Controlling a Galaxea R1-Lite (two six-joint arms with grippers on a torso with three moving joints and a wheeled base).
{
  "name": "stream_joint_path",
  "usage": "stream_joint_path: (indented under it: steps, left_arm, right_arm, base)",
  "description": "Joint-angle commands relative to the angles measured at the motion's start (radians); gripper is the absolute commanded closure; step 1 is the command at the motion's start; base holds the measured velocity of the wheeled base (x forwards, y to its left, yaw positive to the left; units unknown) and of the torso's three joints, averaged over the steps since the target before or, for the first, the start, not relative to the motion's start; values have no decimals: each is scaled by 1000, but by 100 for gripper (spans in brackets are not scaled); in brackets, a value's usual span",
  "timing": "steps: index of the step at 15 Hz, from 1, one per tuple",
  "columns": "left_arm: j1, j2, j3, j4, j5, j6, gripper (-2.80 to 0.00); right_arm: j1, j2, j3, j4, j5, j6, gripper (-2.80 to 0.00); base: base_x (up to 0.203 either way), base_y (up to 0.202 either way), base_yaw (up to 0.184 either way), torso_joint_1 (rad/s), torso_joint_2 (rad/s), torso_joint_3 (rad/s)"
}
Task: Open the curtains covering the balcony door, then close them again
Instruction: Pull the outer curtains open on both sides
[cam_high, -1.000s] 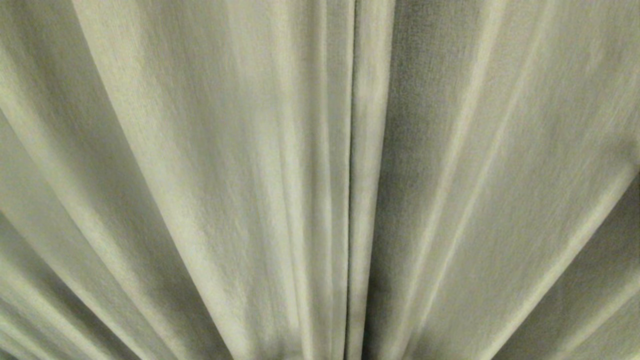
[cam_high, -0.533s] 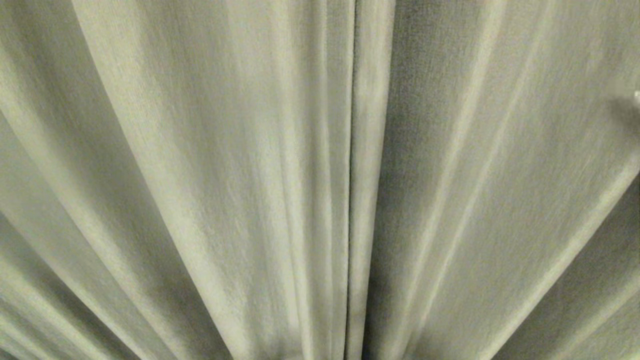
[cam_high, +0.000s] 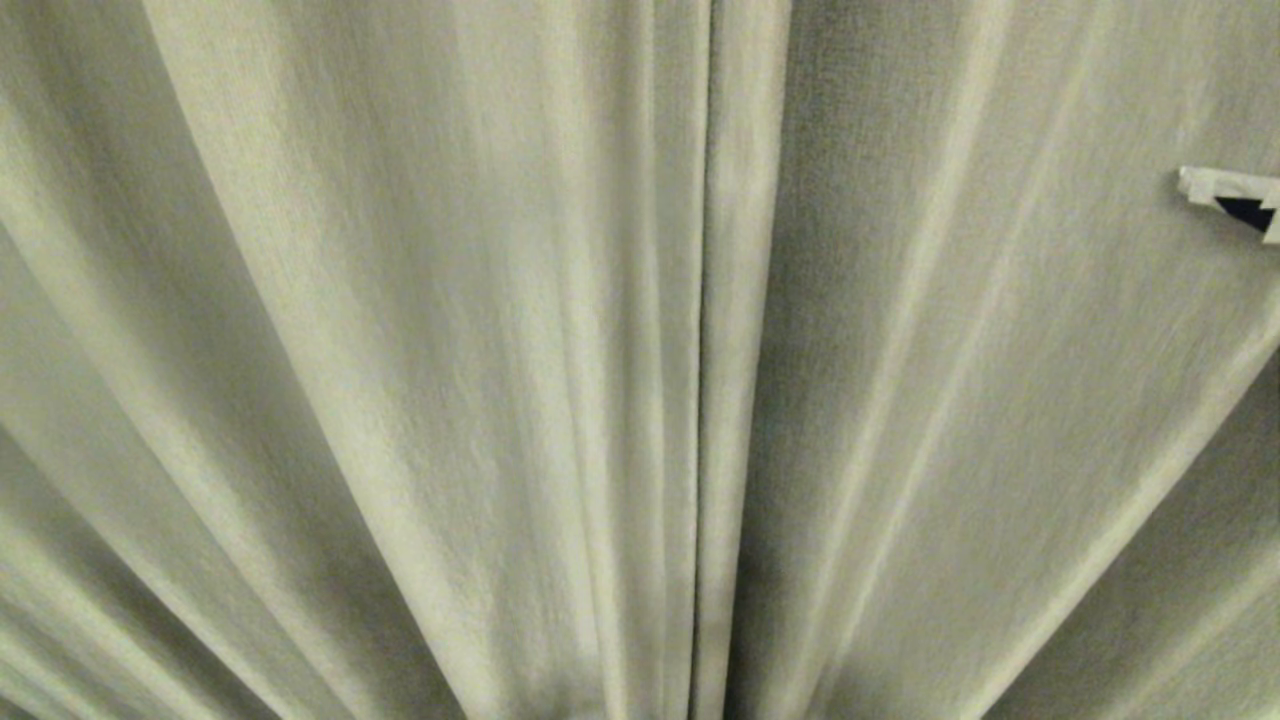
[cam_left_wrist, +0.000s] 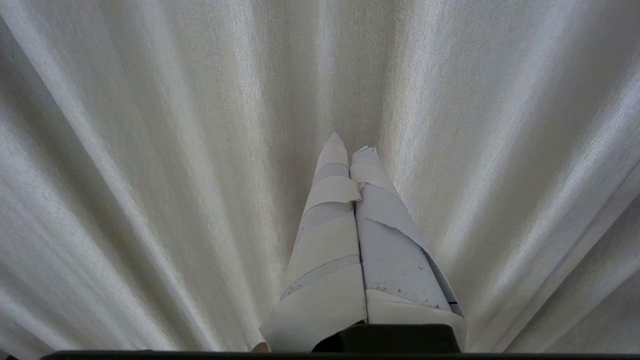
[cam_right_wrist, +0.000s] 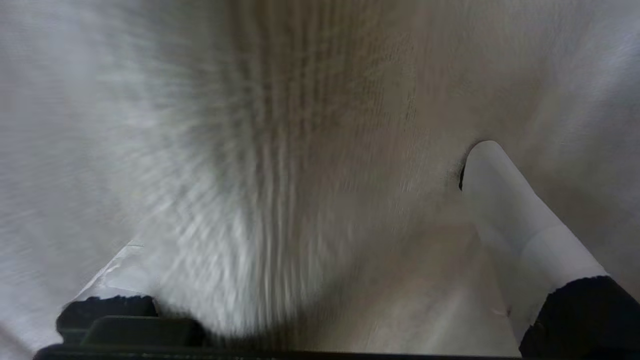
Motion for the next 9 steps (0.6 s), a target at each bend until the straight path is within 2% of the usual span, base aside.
stream_joint_path:
  steps: [1, 4, 5, 9]
  left_arm:
    - [0, 0, 0, 0, 0, -1, 0]
    - [0, 0, 0, 0, 0, -1, 0]
    - [0, 0, 0, 0, 0, -1, 0]
    - [0, 0, 0, 0, 0, -1, 0]
  right_arm:
    - [1, 73, -30, -13, 4, 1, -280]
    - [0, 122, -34, -82, 3, 59, -280]
    - [0, 133, -29, -94, 3, 80, 0]
    - [-2, 154, -30, -127, 1, 130, 0]
  base:
    - [0, 0, 0, 0, 0, 0]
    - [0, 0, 0, 0, 0, 0]
    - [0, 0, 0, 0, 0, 0]
    - [0, 0, 0, 0, 0, 0]
